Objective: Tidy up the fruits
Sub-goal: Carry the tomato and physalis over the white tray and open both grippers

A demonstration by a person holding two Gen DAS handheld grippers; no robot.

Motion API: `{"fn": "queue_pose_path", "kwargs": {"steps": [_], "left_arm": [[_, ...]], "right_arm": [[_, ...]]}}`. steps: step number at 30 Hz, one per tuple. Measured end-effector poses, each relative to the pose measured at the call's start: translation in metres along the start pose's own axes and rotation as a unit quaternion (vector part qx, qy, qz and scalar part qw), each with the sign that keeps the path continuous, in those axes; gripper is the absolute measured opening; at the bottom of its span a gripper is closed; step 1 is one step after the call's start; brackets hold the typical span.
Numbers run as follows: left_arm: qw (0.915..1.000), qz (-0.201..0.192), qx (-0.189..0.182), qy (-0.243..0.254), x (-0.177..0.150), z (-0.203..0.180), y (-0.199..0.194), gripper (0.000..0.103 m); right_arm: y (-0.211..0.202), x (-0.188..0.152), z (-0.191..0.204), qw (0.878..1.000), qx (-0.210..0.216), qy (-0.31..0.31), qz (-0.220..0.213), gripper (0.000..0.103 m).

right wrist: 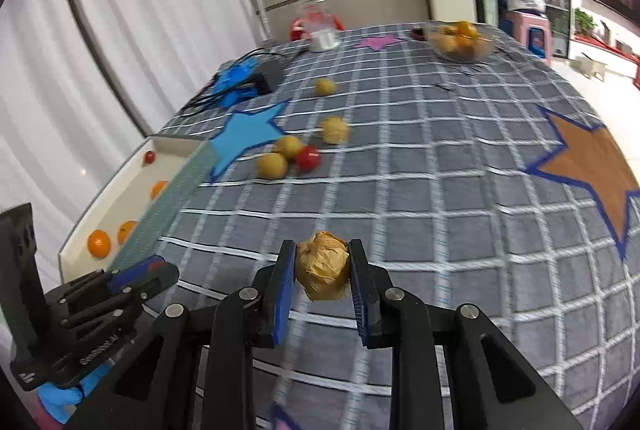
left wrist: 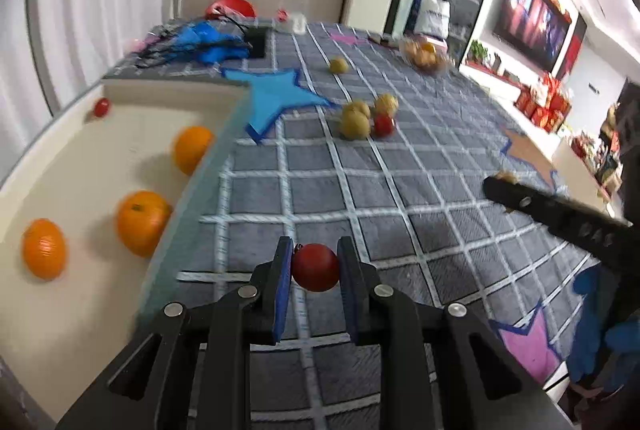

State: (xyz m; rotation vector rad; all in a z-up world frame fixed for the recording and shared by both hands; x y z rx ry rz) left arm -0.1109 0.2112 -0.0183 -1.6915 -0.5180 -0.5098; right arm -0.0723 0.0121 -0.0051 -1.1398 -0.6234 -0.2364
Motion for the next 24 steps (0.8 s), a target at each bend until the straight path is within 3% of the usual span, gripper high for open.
{"fn": "queue_pose_path", "kwargs": {"steps": [3, 8, 15, 20, 22, 23, 24], "left_arm": [[0.9993, -0.034, 0.010, -0.012, 0.012, 0.017, -0.027, 0.025], [0.9931, -0.077, 0.077, -0.044, 0.025, 0.069, -0.057, 0.025], [0.9846, -0.077, 0.112, -0.109, 0.014, 0.135, -0.056, 0.025], [0.9813, -0.071, 0.125, -0.129, 0.010, 0.154, -0.043, 0.026], [0.9802, -0.075, 0.129, -0.130, 0.009, 0.156, -0.041, 0.035], [0.9794, -0.072, 0.134, -0.133, 0.009, 0.157, -0.038, 0.056], [0.9790, -0.070, 0.133, -0.138, 0.009, 0.157, -0.038, 0.067]], "right_arm": [[0.010, 0.010, 0.028, 1.000, 0.019, -0.019, 0.008, 0.027], [0.031, 0.024, 0.090, 0.996, 0.056, -0.062, 0.023, 0.027], [0.064, 0.037, 0.171, 0.988, 0.108, -0.100, 0.051, 0.027], [0.085, 0.039, 0.203, 0.984, 0.110, -0.125, 0.067, 0.027], [0.097, 0.037, 0.208, 0.982, 0.115, -0.125, 0.087, 0.043], [0.102, 0.037, 0.207, 0.981, 0.118, -0.119, 0.096, 0.070], [0.101, 0.037, 0.205, 0.982, 0.120, -0.114, 0.095, 0.081]]}}
Point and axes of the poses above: each gripper's, at about its wrist camera, not at the fingertips, and y roughly the way its jaws point, z to its left, x to its top, the point moved 7 cm from there along y, roughly the way its jaws point, and after that the axes turned 6 degrees about z, right-handed, at the moved point
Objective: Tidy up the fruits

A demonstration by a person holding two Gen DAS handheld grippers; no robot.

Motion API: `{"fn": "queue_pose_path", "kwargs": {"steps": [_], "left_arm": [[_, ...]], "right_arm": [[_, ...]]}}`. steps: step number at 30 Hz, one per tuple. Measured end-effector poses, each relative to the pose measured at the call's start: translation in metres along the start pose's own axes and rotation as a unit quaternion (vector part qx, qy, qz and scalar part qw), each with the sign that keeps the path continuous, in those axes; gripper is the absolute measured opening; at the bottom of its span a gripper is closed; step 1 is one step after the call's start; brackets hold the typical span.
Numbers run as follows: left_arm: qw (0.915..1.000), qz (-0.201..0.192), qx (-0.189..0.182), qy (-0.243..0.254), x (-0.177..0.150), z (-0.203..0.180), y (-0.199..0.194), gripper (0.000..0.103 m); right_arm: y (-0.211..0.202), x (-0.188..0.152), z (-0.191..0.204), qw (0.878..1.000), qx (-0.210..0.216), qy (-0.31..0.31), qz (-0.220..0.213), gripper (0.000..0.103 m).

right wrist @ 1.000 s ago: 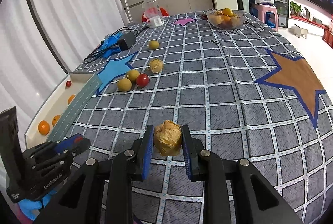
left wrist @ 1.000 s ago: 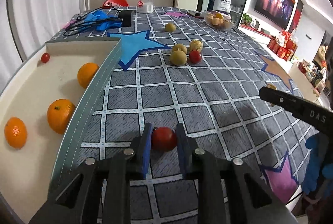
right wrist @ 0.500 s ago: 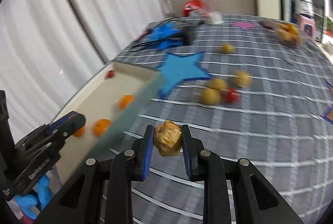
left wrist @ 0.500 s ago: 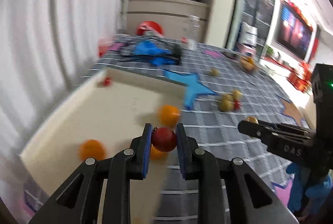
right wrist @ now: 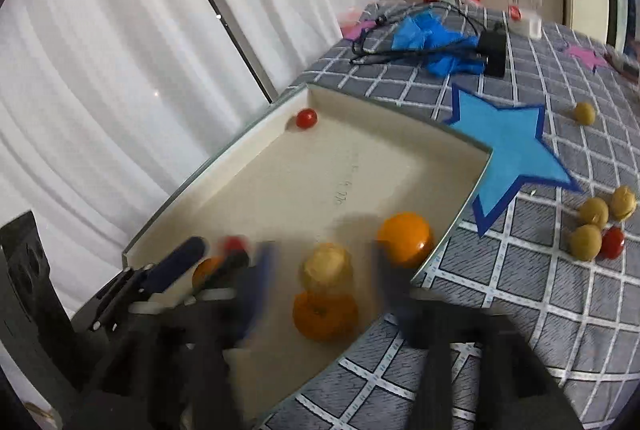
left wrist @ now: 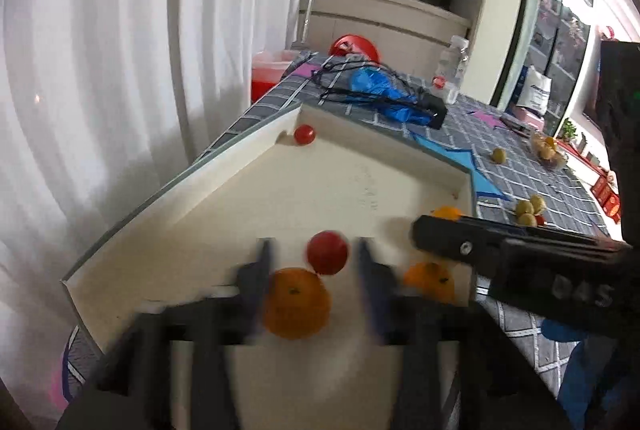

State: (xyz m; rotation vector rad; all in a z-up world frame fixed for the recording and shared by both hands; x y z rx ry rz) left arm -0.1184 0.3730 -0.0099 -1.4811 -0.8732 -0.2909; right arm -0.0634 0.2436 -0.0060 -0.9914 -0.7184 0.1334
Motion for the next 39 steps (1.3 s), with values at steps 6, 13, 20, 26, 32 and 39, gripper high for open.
{"fn": "queue_pose_path", "kwargs": {"steps": [6, 13, 20, 26, 32, 39], "left_arm": [[0.9998, -0.014, 0.002, -0.011, 0.002, 0.000, -0.010, 0.081], [0.9972, -0.033, -0.034, 0.059, -0.005, -0.066, -0.034, 0.085], [0.9826, 0.024, -0.072, 0.170, -0.046, -0.168, -0.017, 0.087], [0.9769, 0.070, -0.040, 0.198, -0.071, -0.199, 0.021, 0.087], [0.9802, 0.087, -0.052, 0.170, -0.066, -0.193, 0.027, 0.092], [0.9787, 0.093, -0.048, 0.177, -0.070, -0.193, 0.026, 0.101]], "right_arm": [[-0.036, -0.003, -0.021, 0.999, -0.022, 0.005, -0.036, 0.099], [-0.084, -0.035, -0.096, 0.992, -0.069, 0.085, -0.063, 0.103], [-0.127, -0.097, -0.210, 0.961, -0.170, 0.207, -0.069, 0.103], [-0.155, -0.132, -0.260, 0.937, -0.228, 0.247, -0.095, 0.103], [-0.160, -0.135, -0.258, 0.940, -0.216, 0.238, -0.110, 0.103], [-0.161, -0.138, -0.257, 0.940, -0.222, 0.236, -0.106, 0.103]]}}
Point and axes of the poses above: each gripper's, at about its wrist camera, not at the fingertips, and y roughly the way its jaws point, z to its left, x to its top, the point moved 7 cm from there along y, roughly the way its jaws point, and after that the axes turned 6 degrees about z, right-handed, at the moved point
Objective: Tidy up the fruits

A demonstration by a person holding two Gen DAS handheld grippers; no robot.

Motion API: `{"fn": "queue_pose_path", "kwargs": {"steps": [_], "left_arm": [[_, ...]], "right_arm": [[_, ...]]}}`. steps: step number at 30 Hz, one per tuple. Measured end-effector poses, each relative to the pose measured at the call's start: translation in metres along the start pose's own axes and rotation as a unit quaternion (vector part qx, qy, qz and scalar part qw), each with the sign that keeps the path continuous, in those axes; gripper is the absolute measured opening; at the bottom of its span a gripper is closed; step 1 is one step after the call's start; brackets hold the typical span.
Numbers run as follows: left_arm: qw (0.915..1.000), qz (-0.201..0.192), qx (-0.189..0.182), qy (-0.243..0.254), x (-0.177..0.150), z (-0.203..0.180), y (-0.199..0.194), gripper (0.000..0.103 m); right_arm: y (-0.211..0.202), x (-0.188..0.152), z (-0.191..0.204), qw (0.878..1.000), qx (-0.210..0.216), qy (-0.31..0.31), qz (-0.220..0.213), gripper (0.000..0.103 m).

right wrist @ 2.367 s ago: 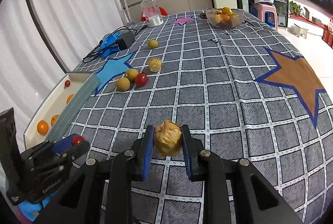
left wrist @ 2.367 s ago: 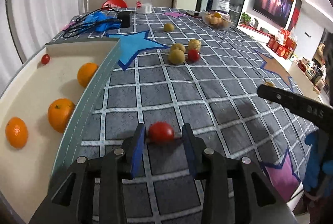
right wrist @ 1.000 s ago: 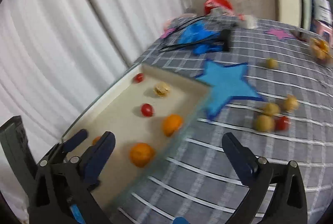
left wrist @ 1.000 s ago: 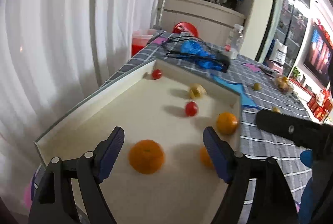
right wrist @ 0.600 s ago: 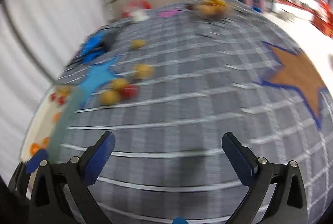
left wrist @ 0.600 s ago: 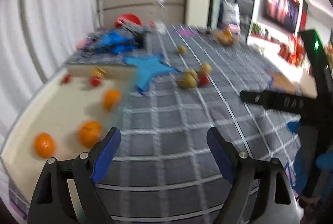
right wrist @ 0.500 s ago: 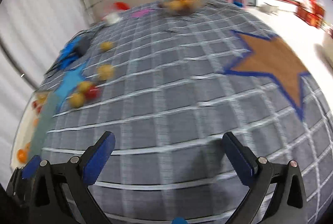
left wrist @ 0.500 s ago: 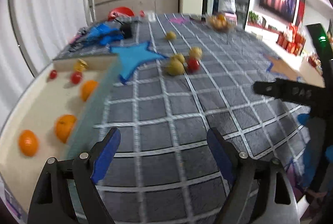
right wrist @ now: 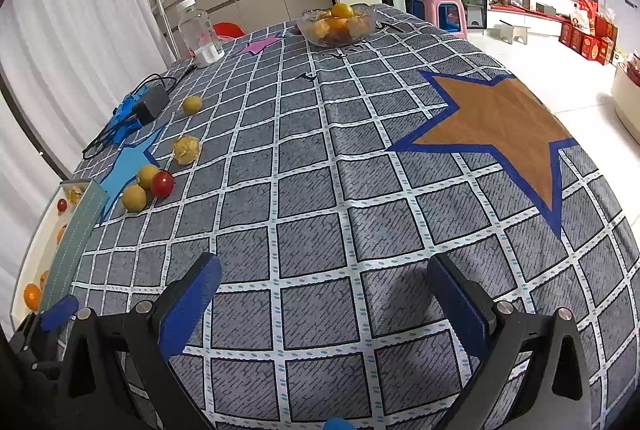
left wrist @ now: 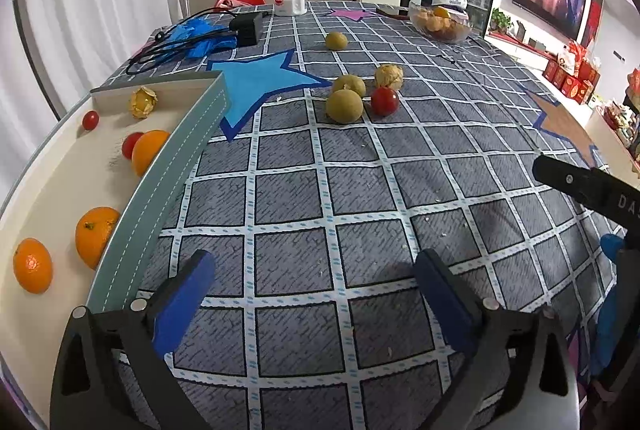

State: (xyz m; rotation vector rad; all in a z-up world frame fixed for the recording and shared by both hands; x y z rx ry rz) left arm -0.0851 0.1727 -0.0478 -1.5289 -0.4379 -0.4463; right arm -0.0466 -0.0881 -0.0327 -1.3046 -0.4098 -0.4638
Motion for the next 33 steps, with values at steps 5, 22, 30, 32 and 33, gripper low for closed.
{"fn": "queue_pose_path", "kwargs": {"steps": [5, 22, 30, 32, 33], "left_arm": [[1.0000, 0.000, 0.001, -0.001, -0.0009, -0.0006, 0.0009, 0.101], [1.0000, 0.000, 0.001, -0.001, -0.0004, -0.0006, 0.0010, 0.101], [1.0000, 0.000, -0.003, 0.005, -0.0006, -0.0027, 0.0005, 0.101], [1.0000, 0.001, -0.004, 0.005, -0.0003, -0.0030, 0.0009, 0.101], [1.0000, 0.001, -0.005, 0.004, -0.0003, -0.0029, 0.0010, 0.101]], "right_arm": [[0.0020, 0.0002, 0.0004, 1.000, 0.001, 0.001, 0.000, 0.103], [0.0010, -0.0001, 0.0004, 1.000, 0.001, 0.001, 0.000, 0.103], [0.0014, -0.0002, 0.0003, 1.000, 0.001, 0.001, 0.000, 0.103], [0.0017, -0.0003, 0.0004, 1.000, 0.001, 0.001, 0.000, 0.103], [0.0009, -0.0002, 0.0002, 1.000, 0.002, 0.001, 0.000, 0.103]]}}
Point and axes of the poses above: each gripper's, at about its wrist camera, not at the fingertips, and y roughly the way its jaws point, z to its left, x to its top, the point moved 7 cm from there along y, roughly the way its jaws point, and after that the axes turned 6 degrees about z, right-handed, at the moved point
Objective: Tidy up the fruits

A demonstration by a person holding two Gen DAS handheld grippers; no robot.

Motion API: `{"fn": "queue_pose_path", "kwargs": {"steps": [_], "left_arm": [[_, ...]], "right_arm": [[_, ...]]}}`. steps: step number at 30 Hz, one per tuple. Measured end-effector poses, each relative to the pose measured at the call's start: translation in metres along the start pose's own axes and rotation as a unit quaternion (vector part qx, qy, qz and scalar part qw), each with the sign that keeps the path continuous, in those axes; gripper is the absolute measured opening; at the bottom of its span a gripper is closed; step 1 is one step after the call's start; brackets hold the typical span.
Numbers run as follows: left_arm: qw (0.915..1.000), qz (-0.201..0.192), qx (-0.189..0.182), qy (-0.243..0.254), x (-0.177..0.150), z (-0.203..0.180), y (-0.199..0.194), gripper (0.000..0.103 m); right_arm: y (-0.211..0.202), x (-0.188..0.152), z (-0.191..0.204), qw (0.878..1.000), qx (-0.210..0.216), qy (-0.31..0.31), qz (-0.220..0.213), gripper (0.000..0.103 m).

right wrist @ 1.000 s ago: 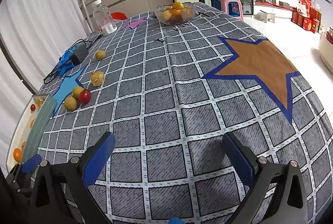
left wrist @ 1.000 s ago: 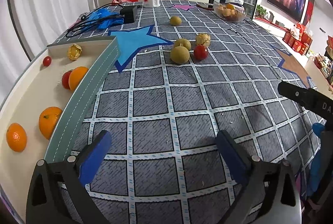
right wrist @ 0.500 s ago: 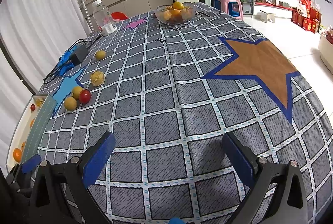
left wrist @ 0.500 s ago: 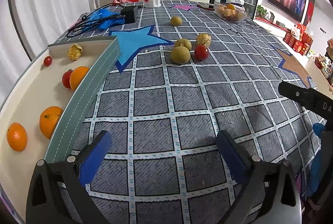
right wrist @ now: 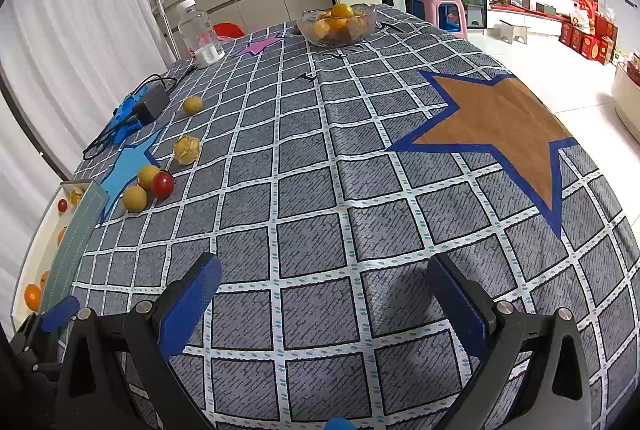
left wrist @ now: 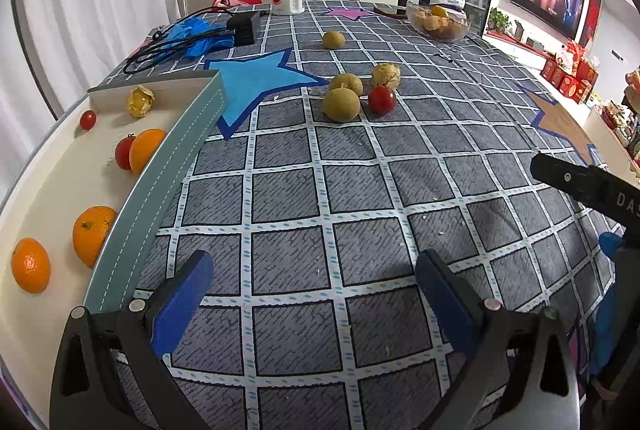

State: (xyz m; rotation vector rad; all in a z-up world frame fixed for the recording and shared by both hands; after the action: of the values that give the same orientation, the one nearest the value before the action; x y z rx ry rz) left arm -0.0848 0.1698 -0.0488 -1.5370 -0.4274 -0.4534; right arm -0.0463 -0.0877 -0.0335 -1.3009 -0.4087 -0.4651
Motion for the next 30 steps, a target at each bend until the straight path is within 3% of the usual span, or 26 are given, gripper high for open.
{"fn": "queue_pose_path", "kwargs": {"steps": [11, 15, 22, 25, 28, 30], "left_arm": [[0.9999, 0.006, -0.009, 0.009, 0.001, -0.001, 0.002, 0.102], [0.9993, 0.030, -0.010, 0.020, 0.005, -0.001, 0.003, 0.100], [0.9996, 0.024, -0.013, 0.003, 0.053, 0.001, -0.004, 0.094], [0.9996, 0.026, -0.002, 0.013, 0.077, -0.011, 0.011, 0.088], [0.9988, 0.044, 0.013, 0.020, 0.090, -0.019, 0.031, 0.073], [0.9979, 0.061, 0.018, 0.014, 0.093, -0.020, 0.047, 0.058]], "right_arm": [[0.003, 0.000, 0.002, 1.000, 0.004, 0.003, -0.001, 0.103], [0.001, 0.000, 0.000, 1.000, 0.011, 0.006, -0.004, 0.103], [0.001, -0.001, -0.001, 1.000, 0.012, 0.006, -0.004, 0.103], [0.000, -0.001, -0.001, 1.000, 0.014, 0.007, -0.005, 0.103], [0.000, 0.000, -0.001, 1.000, 0.018, 0.009, -0.006, 0.103], [0.000, 0.000, -0.001, 1.000, 0.018, 0.009, -0.006, 0.103]]}}
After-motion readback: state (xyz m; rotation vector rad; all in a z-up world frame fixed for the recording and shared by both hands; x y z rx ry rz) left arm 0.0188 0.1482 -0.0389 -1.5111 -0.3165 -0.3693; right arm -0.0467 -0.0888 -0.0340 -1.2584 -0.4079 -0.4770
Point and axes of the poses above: each gripper's, at about its wrist camera, not at the fingertips, and y roughly the way its jaws point, z to its left, x to its top, the point moved 7 cm from there along y, roughly the way its jaws point, and after that the axes turned 6 degrees about z, right-handed, at the moved point
